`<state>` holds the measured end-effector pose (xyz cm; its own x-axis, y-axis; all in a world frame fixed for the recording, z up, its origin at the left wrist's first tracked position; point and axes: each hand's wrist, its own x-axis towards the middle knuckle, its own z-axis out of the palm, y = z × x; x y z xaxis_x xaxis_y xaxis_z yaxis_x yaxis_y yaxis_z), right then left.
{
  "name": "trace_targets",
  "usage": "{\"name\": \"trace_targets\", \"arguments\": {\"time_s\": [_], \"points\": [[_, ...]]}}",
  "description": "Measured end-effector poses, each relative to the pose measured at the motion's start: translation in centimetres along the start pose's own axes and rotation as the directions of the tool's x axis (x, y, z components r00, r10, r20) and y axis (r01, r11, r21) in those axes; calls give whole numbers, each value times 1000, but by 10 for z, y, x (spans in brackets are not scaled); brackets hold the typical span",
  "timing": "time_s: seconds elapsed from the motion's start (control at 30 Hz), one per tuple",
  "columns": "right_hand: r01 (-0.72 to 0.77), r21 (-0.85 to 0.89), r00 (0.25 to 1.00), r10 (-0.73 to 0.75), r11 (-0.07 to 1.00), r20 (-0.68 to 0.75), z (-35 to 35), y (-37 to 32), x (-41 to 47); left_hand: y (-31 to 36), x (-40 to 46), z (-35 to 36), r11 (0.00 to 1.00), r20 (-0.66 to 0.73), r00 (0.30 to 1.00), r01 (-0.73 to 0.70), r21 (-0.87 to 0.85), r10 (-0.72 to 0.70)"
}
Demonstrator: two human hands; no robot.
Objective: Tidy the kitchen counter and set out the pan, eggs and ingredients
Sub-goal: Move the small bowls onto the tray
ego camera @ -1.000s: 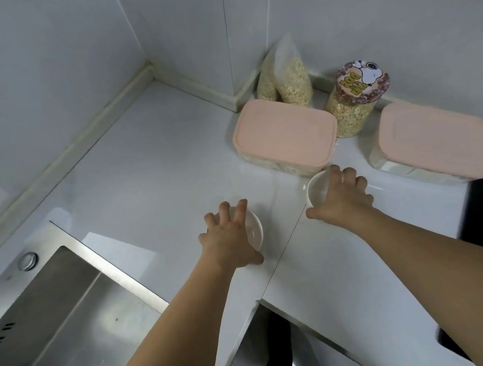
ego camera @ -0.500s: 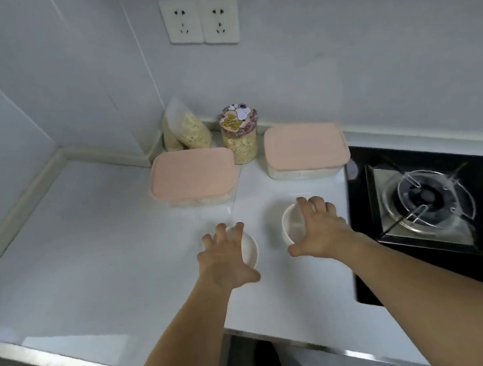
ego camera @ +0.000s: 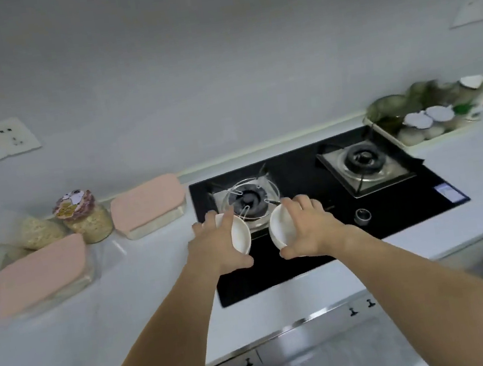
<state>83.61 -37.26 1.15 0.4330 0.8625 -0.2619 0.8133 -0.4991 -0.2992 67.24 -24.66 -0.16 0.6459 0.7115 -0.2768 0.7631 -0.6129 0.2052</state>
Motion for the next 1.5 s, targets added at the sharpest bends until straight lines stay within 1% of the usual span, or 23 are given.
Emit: {"name": "trace_targets", "arguments": {"time_s": [0.1,0.13,0.27,0.4,0.53,0.73,0.87,1.0,1.1,1.3,1.4,1.5], "points": [[-69,-5,996,69,998,-63,-25,65,-37,77,3,-5,992,-11,993,-114,49,115],[-86,-2,994,85,996,-67,-30,80,-44,93,4,-8,990,-10,991,-132,53,133],[-183,11,974,183,983,-133,-61,165,-96,190,2,-11,966,-15,968,-247,77,249],[-254,19,951,254,967,-179,-88,228,-135,267,4,-19,936,-14,940,-338,98,341],[-309,47,919,311,950,-242,-120,283,-161,341,10,-35,888,-29,894,-441,130,448],[-356,70,892,361,932,-272,-156,348,-164,429,37,-54,824,-50,835,-529,205,548],[-379,82,883,387,922,-265,-172,392,-148,476,71,-55,810,-29,823,-551,202,567],[-404,66,873,406,912,-272,-197,445,-117,526,123,-51,797,-32,808,-572,193,588],[-417,62,865,417,907,-279,-223,481,-90,562,163,-53,805,-27,813,-570,162,581],[-421,30,866,412,906,-282,-276,542,-38,627,230,-83,811,-58,811,-573,121,582],[-429,61,854,427,901,-299,-296,569,-23,654,254,-95,818,-59,817,-570,75,574],[-433,87,845,437,897,-307,-317,594,-13,680,273,-105,818,-51,817,-570,80,574]]}}
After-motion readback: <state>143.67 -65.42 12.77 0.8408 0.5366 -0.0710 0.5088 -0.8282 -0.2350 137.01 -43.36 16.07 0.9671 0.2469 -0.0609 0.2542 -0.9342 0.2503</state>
